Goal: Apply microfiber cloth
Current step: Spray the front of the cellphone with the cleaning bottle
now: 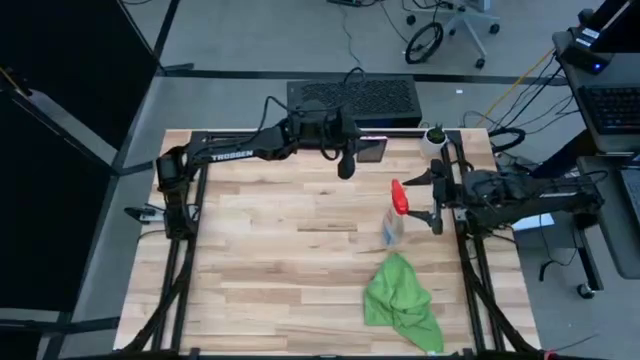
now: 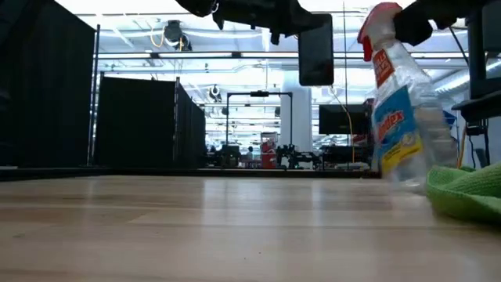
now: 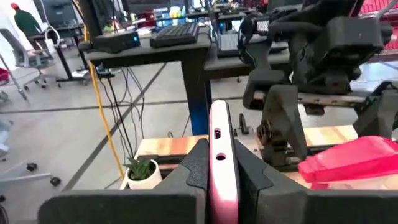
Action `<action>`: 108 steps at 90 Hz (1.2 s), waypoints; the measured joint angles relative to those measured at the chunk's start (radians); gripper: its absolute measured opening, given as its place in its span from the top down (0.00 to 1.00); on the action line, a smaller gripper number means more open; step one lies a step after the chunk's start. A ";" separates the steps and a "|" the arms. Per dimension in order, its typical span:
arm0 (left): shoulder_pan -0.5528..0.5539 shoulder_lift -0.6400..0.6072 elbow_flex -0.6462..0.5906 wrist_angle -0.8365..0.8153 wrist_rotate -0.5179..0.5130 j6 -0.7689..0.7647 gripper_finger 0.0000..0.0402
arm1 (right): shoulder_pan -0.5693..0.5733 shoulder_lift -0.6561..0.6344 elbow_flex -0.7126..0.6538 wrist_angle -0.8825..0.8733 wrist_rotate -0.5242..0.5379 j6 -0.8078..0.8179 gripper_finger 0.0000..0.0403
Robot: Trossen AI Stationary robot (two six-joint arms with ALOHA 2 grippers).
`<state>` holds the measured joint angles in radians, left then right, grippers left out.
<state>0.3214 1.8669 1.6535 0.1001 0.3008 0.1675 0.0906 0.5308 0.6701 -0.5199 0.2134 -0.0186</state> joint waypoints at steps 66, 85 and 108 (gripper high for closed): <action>0.000 -0.008 0.000 -0.004 0.000 0.006 0.96 | 0.003 -0.002 0.021 -0.015 -0.004 -0.072 0.15; 0.000 -0.043 -0.003 -0.109 -0.037 0.029 0.96 | 0.003 -0.005 0.066 -0.087 -0.005 -0.037 0.15; -0.052 -0.203 -0.014 -0.313 -0.049 -0.132 0.96 | 0.003 -0.007 0.218 -0.181 -0.005 0.087 0.15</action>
<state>0.2692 1.6642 1.6390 -0.2132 0.2516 0.0350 0.0933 0.5236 0.8879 -0.7005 0.2086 0.0685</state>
